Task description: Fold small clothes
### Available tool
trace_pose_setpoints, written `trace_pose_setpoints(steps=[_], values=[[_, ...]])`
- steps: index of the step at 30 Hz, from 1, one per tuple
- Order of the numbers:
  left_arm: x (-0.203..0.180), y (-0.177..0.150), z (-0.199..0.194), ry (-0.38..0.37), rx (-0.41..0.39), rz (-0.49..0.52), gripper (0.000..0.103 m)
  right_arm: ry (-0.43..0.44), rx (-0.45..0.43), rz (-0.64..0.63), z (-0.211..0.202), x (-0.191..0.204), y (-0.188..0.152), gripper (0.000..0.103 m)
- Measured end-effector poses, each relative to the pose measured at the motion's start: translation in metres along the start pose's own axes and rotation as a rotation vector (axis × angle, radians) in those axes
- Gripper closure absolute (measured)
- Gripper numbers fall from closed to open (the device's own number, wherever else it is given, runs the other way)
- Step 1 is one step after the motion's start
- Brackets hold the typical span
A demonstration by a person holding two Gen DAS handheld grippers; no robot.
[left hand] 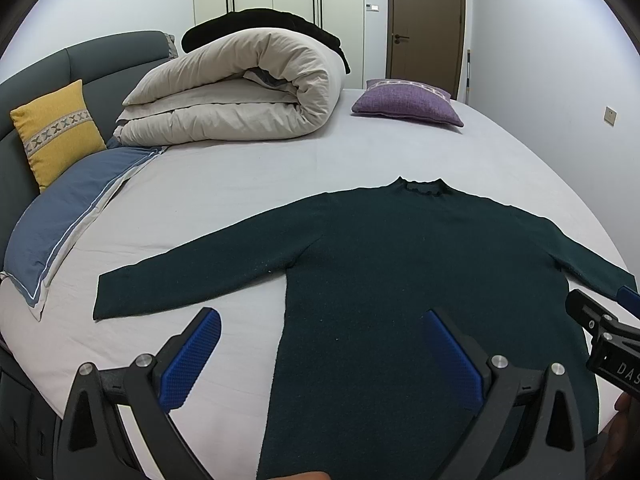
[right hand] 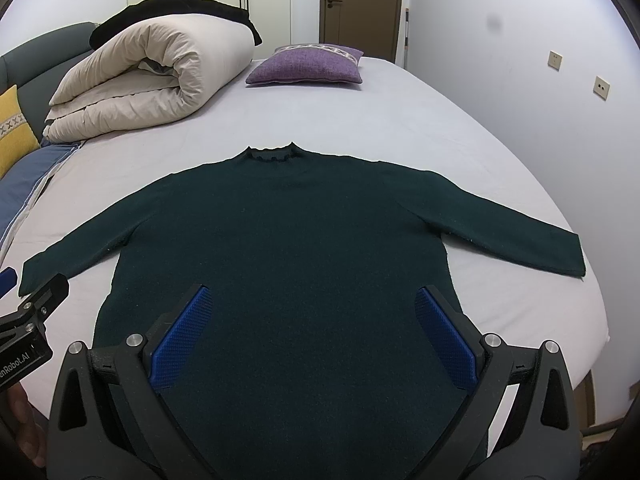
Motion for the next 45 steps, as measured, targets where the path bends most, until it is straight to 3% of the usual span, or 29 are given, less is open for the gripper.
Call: trace_pose_setpoints(steps=[45], values=[[-0.006,-0.003,0.011,-0.024,0.015,-0.016,0.000,0.011,0.020,0.002,0.012,0.000,0.000,0.000]])
Point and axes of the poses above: each gripper's, at about its wrist camera, not at the fingertips, and z roughly the way its jaws point, x to its left, y to its top, the point moved 5 cm from there along z, roughly the way its jaws point, and after that the axes turned 11 degrees about -y, right-handed, at the moved point
